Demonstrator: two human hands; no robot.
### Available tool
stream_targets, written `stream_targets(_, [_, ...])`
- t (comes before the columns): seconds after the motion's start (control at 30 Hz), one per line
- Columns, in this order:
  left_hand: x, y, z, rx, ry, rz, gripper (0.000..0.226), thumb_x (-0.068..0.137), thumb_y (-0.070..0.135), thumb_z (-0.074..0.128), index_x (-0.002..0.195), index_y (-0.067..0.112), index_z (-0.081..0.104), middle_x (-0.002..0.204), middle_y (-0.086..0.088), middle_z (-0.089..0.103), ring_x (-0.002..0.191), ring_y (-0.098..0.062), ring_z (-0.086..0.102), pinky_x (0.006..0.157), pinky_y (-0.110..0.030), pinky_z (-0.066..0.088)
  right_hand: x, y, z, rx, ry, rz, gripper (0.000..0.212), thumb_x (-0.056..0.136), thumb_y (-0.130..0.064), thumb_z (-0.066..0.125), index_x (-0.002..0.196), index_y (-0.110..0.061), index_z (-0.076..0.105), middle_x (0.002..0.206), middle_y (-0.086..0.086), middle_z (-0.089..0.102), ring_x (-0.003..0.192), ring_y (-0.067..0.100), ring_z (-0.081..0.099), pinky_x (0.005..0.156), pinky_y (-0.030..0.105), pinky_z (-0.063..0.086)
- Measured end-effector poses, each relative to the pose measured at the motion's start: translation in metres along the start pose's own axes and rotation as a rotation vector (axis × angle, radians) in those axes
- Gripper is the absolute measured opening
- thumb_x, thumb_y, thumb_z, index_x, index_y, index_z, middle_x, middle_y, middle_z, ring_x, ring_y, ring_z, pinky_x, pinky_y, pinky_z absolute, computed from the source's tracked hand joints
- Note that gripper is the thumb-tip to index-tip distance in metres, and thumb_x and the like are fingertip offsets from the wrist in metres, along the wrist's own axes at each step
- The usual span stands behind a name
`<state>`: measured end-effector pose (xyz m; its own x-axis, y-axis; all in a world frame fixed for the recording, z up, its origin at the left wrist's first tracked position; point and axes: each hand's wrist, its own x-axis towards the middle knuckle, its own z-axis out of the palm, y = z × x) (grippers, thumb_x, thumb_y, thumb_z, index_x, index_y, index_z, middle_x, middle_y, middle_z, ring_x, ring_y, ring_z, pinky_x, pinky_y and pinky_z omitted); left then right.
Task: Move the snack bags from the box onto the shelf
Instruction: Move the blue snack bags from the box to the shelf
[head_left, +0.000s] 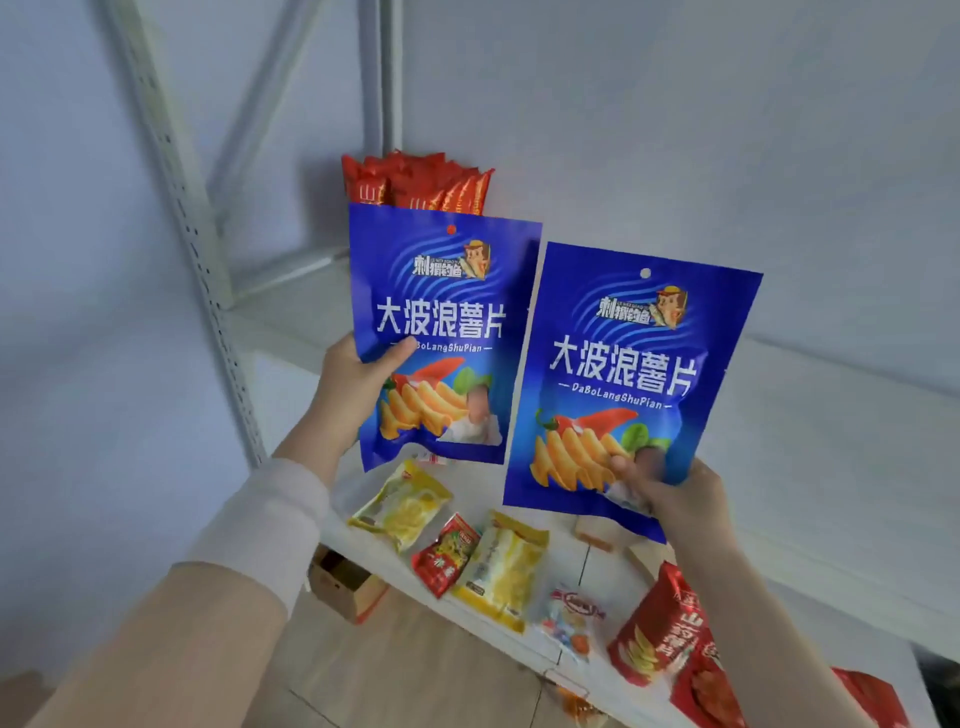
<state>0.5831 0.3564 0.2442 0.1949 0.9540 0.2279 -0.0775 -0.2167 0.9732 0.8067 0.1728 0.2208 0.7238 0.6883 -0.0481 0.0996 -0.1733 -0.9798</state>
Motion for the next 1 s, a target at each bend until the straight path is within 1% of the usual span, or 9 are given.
stream_targets(0.1, [0.042,-0.009,0.042,0.012,-0.054,0.004,0.018,0.086,0.016,0.065,0.102,0.019,0.059,0.091,0.009,0.066,0.085,-0.01,0.064,0.076,-0.026,0.052,0.049,-0.001,-0.006,0.045,0.022,-0.005,0.025,0.076,-0.02,0.075,0.088,-0.01,0.056,0.076,0.003,0.06,0.065,0.013,0.054,0.06,0.025,0.044])
stream_targets(0.27, [0.129,-0.039,0.099,0.03,-0.12,0.036,0.023,0.086,0.013,0.065,0.108,0.015,0.058,0.094,0.008,0.065,0.084,-0.003,0.062,0.07,-0.013,0.05,0.135,-0.003,0.006,0.074,0.06,0.003,0.021,0.079,-0.012,0.072,0.089,-0.005,0.055,0.065,0.001,0.058,0.057,0.01,0.053,0.044,0.01,0.043])
stream_targets(0.37, [0.176,-0.052,0.12,0.025,-0.162,0.041,0.03,0.086,0.015,0.065,0.114,0.017,0.056,0.102,0.008,0.065,0.092,-0.004,0.062,0.077,-0.017,0.05,0.182,-0.008,0.018,0.091,0.069,-0.025,0.017,0.081,-0.008,0.07,0.081,-0.009,0.053,0.063,0.0,0.058,0.052,0.006,0.054,0.04,0.004,0.04])
stream_targets(0.5, [0.279,-0.078,0.153,0.002,-0.23,0.033,0.036,0.085,0.017,0.066,0.119,0.015,0.054,0.106,0.008,0.066,0.098,-0.006,0.063,0.084,-0.023,0.049,0.275,-0.014,0.049,0.123,0.097,0.004,0.014,0.081,-0.01,0.07,0.089,-0.008,0.059,0.065,0.004,0.068,0.049,0.004,0.064,0.055,0.017,0.049])
stream_targets(0.6, [0.344,-0.093,0.176,-0.002,-0.278,0.011,0.038,0.085,0.02,0.066,0.12,0.018,0.054,0.107,0.01,0.065,0.097,-0.004,0.063,0.081,-0.021,0.05,0.336,-0.019,0.068,0.155,0.131,0.042,0.018,0.08,-0.011,0.071,0.093,-0.011,0.059,0.088,0.017,0.07,0.072,0.021,0.068,0.065,0.026,0.051])
stream_targets(0.7, [0.399,-0.107,0.205,-0.034,-0.315,0.011,0.024,0.086,0.015,0.065,0.104,0.028,0.055,0.098,0.015,0.065,0.088,0.002,0.064,0.073,-0.014,0.051,0.394,-0.018,0.082,0.185,0.171,0.049,0.02,0.078,-0.01,0.071,0.094,-0.008,0.06,0.092,0.019,0.068,0.075,0.025,0.066,0.074,0.033,0.051])
stream_targets(0.83, [0.456,-0.125,0.236,-0.06,-0.285,0.005,0.023,0.085,0.011,0.066,0.102,0.022,0.055,0.093,0.015,0.064,0.083,0.001,0.064,0.067,-0.01,0.052,0.454,-0.013,0.094,0.229,0.204,0.046,0.016,0.079,-0.007,0.069,0.09,-0.008,0.058,0.079,0.012,0.067,0.054,0.007,0.066,0.07,0.029,0.051])
stream_targets(0.93, [0.488,-0.139,0.246,-0.055,-0.277,-0.002,0.021,0.083,0.012,0.068,0.092,0.028,0.057,0.092,0.012,0.065,0.083,-0.001,0.065,0.071,-0.017,0.054,0.489,-0.006,0.102,0.217,0.225,0.05,0.014,0.079,-0.008,0.07,0.085,-0.009,0.058,0.064,0.001,0.068,0.054,0.008,0.065,0.069,0.028,0.051])
stream_targets(1.0, [0.503,-0.148,0.249,-0.057,-0.258,-0.007,0.022,0.083,0.011,0.068,0.091,0.029,0.057,0.091,0.013,0.065,0.079,0.001,0.065,0.068,-0.015,0.054,0.507,-0.003,0.107,0.209,0.224,0.046,0.014,0.078,-0.007,0.071,0.083,-0.013,0.059,0.065,-0.001,0.069,0.054,0.007,0.066,0.063,0.022,0.054])
